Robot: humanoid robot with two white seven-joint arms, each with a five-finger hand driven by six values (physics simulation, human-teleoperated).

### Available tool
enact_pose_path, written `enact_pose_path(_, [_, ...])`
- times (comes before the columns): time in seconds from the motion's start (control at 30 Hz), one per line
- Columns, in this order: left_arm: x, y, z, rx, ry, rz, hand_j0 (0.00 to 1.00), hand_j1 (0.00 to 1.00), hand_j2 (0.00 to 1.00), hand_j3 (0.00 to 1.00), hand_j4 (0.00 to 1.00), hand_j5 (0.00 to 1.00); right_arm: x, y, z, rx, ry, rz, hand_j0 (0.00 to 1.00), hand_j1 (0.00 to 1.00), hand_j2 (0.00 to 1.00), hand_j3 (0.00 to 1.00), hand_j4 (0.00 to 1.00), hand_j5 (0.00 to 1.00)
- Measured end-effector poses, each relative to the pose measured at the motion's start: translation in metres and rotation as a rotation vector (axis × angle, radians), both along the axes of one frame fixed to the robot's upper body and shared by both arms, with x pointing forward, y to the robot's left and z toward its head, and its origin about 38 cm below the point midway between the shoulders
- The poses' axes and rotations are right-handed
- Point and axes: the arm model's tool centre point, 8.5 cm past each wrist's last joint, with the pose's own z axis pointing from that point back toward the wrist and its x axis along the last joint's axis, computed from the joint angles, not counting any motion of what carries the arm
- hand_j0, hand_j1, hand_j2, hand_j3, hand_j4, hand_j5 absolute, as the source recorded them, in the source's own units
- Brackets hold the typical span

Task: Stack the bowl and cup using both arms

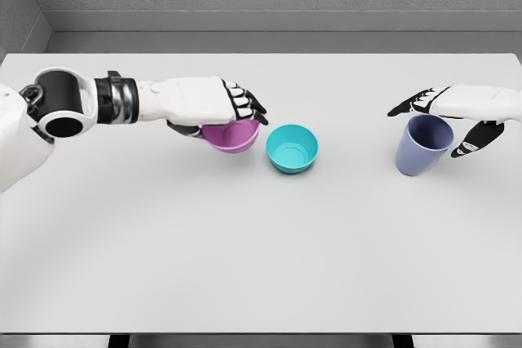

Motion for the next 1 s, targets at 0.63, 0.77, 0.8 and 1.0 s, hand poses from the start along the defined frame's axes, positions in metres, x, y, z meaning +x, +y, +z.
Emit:
enact_pose_path(0.63, [0.006, -0.027, 0.001, 0.000, -0.010, -0.034, 0.73, 0.73, 0.73, 0.73, 0.73, 0.73, 0.000, -0.001, 0.001, -0.001, -0.001, -0.002, 1.00, 1.00, 1.00, 1.00, 1.00, 1.00])
enact_pose_path(0.77, [0.006, -0.035, -0.001, -0.001, -0.010, -0.044, 0.74, 0.74, 0.74, 0.74, 0.74, 0.74, 0.000, -0.001, 0.001, -0.002, -0.001, -0.003, 1.00, 1.00, 1.00, 1.00, 1.00, 1.00])
enact_pose_path(0.8, [0.007, -0.037, -0.001, -0.002, -0.010, -0.047, 0.74, 0.74, 0.74, 0.74, 0.74, 0.74, 0.000, -0.001, 0.001, -0.002, -0.001, -0.002, 1.00, 1.00, 1.00, 1.00, 1.00, 1.00])
enact_pose_path(1.0, [0.012, -0.046, 0.001, 0.000, -0.012, -0.052, 0.74, 0.74, 0.74, 0.74, 0.74, 0.74, 0.000, -0.001, 0.001, -0.002, -0.001, -0.003, 1.00, 1.00, 1.00, 1.00, 1.00, 1.00])
